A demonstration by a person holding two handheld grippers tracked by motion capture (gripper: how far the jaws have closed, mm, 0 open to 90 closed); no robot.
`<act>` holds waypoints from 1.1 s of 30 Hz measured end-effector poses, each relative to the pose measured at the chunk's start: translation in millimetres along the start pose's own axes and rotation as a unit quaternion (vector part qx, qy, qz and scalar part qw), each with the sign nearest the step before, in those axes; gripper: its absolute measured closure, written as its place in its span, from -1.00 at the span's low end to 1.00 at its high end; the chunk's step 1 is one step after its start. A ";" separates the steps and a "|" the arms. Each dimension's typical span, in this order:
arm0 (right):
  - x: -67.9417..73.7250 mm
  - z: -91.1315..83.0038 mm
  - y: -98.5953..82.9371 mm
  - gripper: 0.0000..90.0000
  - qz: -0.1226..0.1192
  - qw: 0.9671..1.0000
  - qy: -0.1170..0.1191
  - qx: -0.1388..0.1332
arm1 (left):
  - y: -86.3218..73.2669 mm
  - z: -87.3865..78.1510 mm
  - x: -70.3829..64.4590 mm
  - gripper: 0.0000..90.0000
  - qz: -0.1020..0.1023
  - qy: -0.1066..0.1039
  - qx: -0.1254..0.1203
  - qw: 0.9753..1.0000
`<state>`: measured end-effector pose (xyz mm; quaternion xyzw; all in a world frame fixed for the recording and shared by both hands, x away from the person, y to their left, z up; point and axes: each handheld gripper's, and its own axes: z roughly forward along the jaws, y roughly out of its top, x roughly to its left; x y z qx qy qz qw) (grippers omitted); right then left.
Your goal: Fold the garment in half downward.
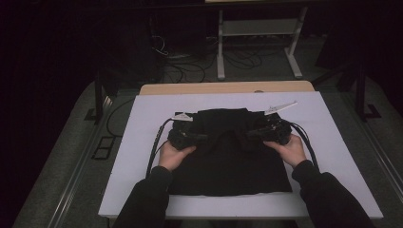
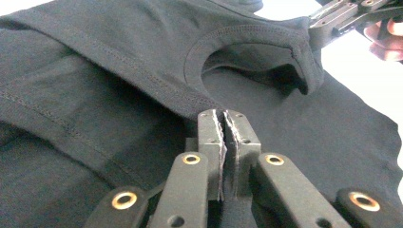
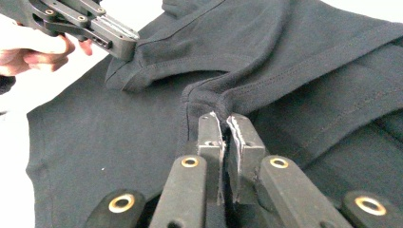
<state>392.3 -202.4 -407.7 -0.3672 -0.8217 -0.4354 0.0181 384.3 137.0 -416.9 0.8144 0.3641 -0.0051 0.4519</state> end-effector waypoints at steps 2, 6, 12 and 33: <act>1.9 -1.5 -1.8 0.85 -0.001 1.000 0.000 -0.002 | -0.7 -2.5 -2.3 0.88 0.004 0.000 -0.004 1.000; 4.8 -3.7 -5.0 0.85 -0.001 1.000 0.002 0.000 | -3.2 -5.8 -6.7 0.88 0.004 -0.006 -0.009 1.000; 8.5 -4.1 -12.1 0.85 -0.001 1.000 0.004 0.008 | -7.6 -7.8 -13.4 0.88 0.011 -0.008 -0.007 1.000; 26.4 -12.7 -32.1 0.85 0.000 1.000 0.020 0.017 | -25.8 -23.6 -34.4 0.88 0.037 -0.017 -0.003 0.999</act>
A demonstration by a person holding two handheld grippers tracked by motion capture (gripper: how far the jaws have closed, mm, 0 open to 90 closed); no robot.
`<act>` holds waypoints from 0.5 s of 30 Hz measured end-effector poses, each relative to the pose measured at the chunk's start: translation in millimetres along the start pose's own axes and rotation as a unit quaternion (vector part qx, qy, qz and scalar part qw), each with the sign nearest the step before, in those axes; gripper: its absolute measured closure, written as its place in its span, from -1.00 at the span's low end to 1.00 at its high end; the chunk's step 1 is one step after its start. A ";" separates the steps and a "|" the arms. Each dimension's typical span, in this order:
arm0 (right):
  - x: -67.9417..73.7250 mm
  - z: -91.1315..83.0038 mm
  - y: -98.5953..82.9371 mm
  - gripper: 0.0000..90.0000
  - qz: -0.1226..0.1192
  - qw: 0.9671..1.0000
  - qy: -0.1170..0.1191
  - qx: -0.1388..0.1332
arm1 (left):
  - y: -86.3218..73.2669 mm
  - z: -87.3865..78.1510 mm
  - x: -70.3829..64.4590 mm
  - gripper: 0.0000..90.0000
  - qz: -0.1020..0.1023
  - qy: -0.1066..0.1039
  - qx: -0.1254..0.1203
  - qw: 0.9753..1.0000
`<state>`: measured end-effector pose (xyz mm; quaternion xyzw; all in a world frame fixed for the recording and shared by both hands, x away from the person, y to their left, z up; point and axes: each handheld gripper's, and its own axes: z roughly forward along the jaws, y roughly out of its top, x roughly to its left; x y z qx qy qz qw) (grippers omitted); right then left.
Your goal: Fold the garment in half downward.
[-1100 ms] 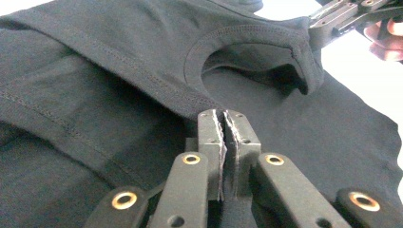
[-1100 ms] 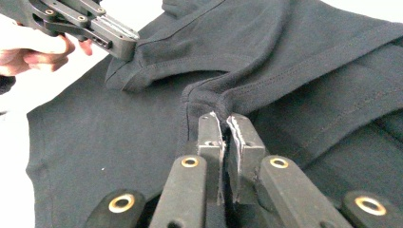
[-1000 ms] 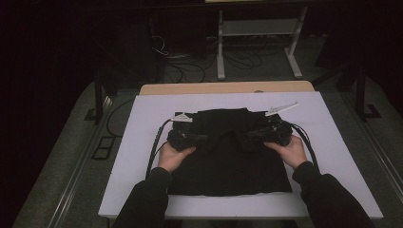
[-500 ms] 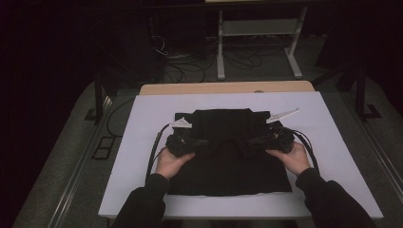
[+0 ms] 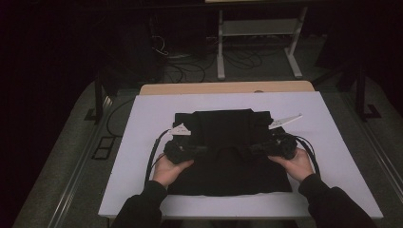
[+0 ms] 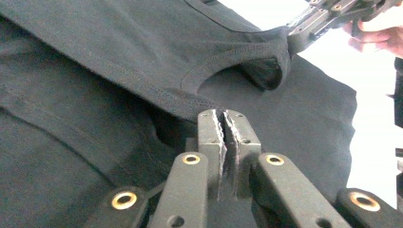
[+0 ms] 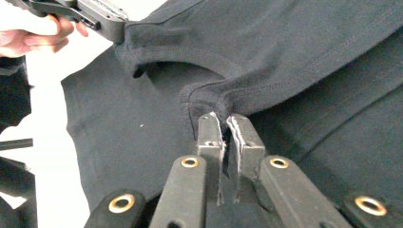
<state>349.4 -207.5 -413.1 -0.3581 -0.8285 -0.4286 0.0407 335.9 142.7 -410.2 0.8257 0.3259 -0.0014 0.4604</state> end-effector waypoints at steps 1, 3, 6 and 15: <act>0.7 -1.1 -1.4 0.85 0.000 1.000 0.002 0.000 | -1.1 -1.2 -1.5 0.88 0.000 0.000 0.001 1.000; 2.2 -3.1 -4.8 0.85 0.002 1.000 0.006 0.000 | -4.1 -3.3 -4.4 0.88 0.003 -0.001 0.002 1.000; 5.1 -6.3 -9.3 0.85 0.001 1.000 0.007 0.000 | -9.0 -5.9 -8.7 0.88 0.009 -0.002 0.002 1.000; 10.1 -11.8 -21.7 0.85 -0.002 1.000 0.011 0.011 | -19.5 -8.2 -16.8 0.88 0.015 -0.009 0.004 1.000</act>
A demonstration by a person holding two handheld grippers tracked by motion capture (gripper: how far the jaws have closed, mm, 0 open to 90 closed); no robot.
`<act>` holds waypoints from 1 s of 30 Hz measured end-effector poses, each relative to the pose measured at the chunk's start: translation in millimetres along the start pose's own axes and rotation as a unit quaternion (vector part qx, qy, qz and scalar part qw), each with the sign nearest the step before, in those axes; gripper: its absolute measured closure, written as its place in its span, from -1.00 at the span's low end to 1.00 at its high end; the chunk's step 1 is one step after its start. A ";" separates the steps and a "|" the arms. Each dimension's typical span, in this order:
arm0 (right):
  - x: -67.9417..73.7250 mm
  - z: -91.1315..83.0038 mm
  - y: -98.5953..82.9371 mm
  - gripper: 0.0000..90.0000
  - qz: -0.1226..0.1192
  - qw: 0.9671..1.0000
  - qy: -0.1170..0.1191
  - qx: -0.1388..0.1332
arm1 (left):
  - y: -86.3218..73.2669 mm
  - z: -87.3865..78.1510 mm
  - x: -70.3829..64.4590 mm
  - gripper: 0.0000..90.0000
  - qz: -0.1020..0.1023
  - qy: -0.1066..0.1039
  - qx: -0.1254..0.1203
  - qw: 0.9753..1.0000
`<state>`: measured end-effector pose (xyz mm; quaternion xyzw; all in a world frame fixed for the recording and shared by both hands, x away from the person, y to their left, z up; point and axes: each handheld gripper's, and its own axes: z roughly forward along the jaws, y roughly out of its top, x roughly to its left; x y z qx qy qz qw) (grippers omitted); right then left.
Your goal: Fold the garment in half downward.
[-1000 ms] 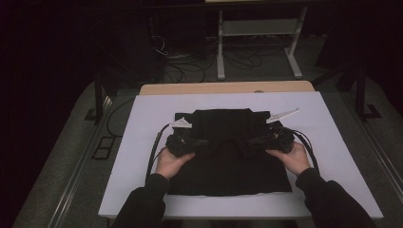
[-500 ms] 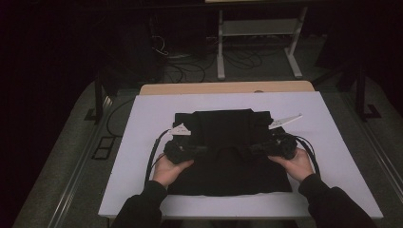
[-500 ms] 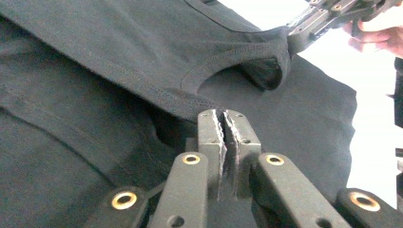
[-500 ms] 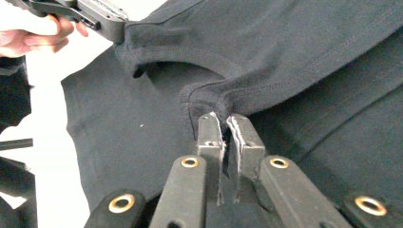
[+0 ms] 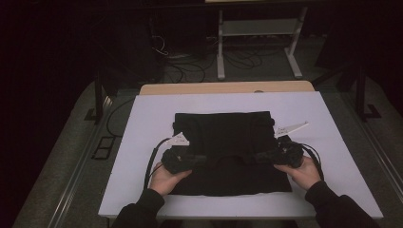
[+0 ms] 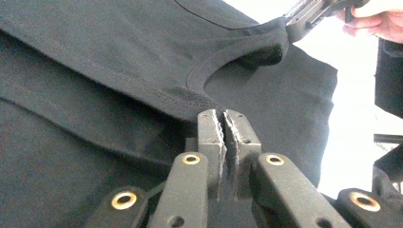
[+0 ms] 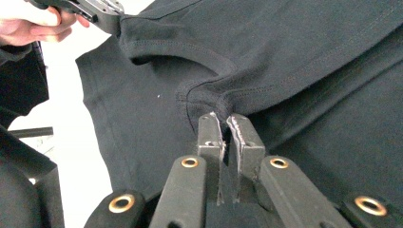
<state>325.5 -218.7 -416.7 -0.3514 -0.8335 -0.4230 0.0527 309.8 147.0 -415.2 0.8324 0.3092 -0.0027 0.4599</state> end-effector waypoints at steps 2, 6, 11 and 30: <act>0.7 -0.8 -2.4 0.85 -0.001 1.000 0.000 0.001 | -1.5 -0.9 -1.8 0.88 0.002 -0.001 0.002 1.000; 4.0 -2.3 -6.6 0.85 -0.001 1.000 0.004 0.007 | -4.4 -3.7 -6.5 0.88 0.004 -0.005 0.003 1.000; 8.5 -3.3 -11.0 0.85 -0.003 1.000 0.010 0.011 | -12.6 -5.3 -11.2 0.87 0.010 -0.005 0.006 1.000; 17.0 -2.7 -25.1 0.85 -0.001 0.999 0.023 0.033 | -23.7 -10.1 -24.9 0.87 0.011 -0.023 0.020 0.999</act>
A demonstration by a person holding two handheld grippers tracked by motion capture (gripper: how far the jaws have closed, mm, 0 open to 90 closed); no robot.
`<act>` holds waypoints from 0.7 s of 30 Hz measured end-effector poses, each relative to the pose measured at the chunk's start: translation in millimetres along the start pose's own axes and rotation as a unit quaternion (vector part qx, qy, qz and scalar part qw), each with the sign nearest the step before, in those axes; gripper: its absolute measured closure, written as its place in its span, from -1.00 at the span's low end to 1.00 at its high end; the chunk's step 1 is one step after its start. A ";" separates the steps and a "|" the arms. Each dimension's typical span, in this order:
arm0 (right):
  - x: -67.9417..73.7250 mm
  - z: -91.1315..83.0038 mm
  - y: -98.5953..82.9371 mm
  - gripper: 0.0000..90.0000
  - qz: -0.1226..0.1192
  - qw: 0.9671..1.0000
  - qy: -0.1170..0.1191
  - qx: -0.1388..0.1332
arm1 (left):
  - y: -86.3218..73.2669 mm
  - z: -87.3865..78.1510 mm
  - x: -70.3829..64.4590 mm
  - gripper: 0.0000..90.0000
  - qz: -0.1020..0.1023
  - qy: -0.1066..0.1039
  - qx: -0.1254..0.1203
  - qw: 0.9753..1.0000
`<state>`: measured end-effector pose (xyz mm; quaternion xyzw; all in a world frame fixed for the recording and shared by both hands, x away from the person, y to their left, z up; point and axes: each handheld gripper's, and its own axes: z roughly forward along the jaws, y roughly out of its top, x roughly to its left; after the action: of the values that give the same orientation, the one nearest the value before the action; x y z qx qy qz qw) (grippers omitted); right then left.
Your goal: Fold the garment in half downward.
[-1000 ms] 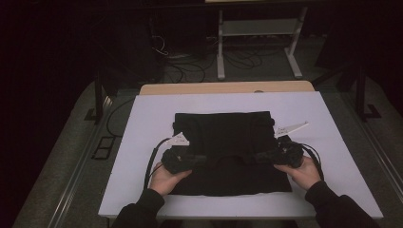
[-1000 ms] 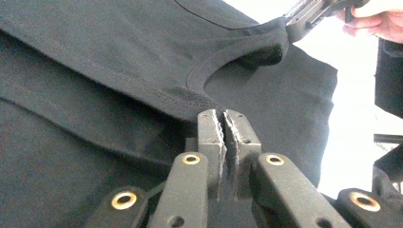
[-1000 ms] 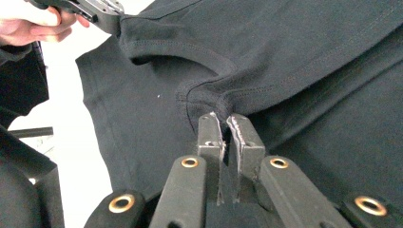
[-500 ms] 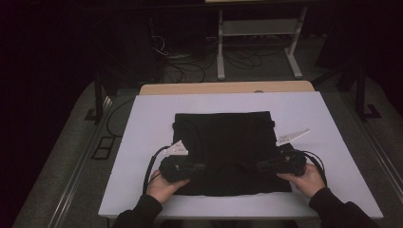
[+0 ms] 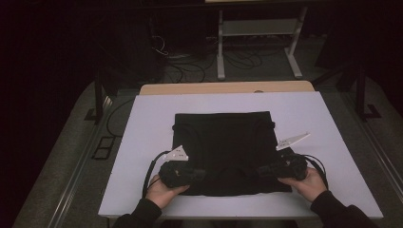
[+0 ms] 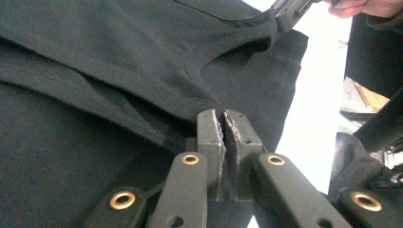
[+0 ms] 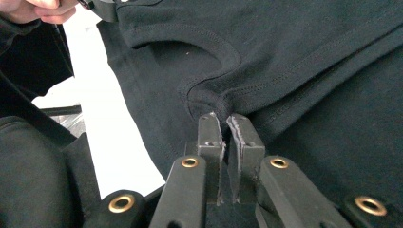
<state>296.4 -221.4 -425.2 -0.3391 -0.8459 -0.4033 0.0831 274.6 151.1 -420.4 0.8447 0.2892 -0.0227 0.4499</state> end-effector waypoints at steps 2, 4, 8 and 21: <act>0.8 0.1 -0.6 0.85 0.000 1.000 0.001 0.003 | -0.9 -0.4 -0.5 0.87 0.002 -0.001 0.001 1.000; 1.8 -0.1 -1.2 0.85 0.001 1.000 0.003 0.006 | -1.8 -1.5 -2.2 0.87 0.002 -0.002 0.001 1.000; 4.6 -1.1 -2.8 0.85 -0.001 1.000 0.009 0.008 | -4.4 -3.2 -5.1 0.87 0.002 -0.007 0.006 1.000; 12.1 -4.6 -14.4 0.85 -0.002 0.999 0.024 0.025 | -12.9 -9.6 -10.6 0.87 0.002 -0.017 0.016 1.000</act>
<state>277.3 -225.1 -426.2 -0.3257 -0.8539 -0.3904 0.1113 257.1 159.1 -421.2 0.8518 0.2797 -0.0405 0.4411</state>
